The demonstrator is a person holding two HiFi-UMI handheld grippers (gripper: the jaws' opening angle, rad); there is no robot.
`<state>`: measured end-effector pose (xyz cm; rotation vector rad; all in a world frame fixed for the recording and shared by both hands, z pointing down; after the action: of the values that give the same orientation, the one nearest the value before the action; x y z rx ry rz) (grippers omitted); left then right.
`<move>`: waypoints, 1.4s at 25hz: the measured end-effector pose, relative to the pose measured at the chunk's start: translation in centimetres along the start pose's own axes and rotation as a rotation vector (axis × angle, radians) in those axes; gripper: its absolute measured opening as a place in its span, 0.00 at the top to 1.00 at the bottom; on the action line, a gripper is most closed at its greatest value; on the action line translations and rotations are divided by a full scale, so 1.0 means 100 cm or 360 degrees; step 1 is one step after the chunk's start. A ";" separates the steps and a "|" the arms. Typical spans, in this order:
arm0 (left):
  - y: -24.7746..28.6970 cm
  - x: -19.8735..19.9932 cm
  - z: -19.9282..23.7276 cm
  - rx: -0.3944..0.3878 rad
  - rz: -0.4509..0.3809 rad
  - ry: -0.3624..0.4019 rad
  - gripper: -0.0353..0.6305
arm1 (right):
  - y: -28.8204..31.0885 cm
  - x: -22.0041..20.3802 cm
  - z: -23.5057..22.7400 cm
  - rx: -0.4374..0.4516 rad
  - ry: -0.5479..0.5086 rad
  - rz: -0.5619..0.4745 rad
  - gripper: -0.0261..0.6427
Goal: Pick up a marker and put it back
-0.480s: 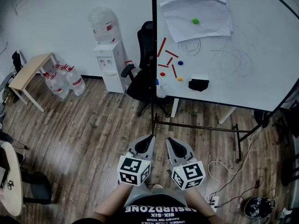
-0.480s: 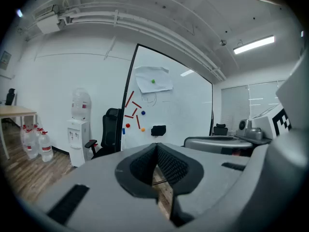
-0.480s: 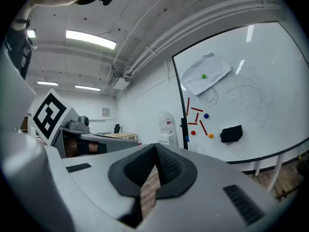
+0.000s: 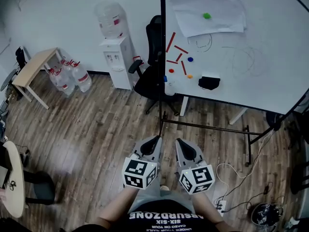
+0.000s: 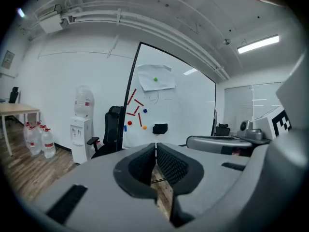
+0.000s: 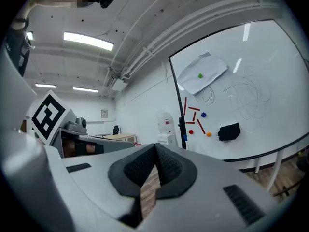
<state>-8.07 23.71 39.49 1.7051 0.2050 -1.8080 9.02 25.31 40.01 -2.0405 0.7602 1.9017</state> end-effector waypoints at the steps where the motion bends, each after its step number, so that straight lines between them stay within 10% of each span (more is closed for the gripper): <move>1: 0.002 0.001 0.002 -0.0012 0.0010 0.0004 0.94 | 0.002 0.000 -0.001 -0.0001 0.0005 0.0001 0.97; 35: 0.148 0.053 0.091 0.0031 0.0021 -0.0006 0.71 | 0.120 0.017 -0.087 -0.0026 -0.0003 0.0154 0.97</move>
<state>-7.53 5.59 40.34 1.7122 0.1744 -1.8089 10.10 10.48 41.31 -2.0464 0.8602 1.9669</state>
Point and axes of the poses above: the fingertips, and each gripper's own axes: y forward along the fingers, z to its left, x out of its top, the point moved 10 cm from there along -y, backward along the fingers, and after that the axes turned 5 degrees about z, right-handed, at the moved point
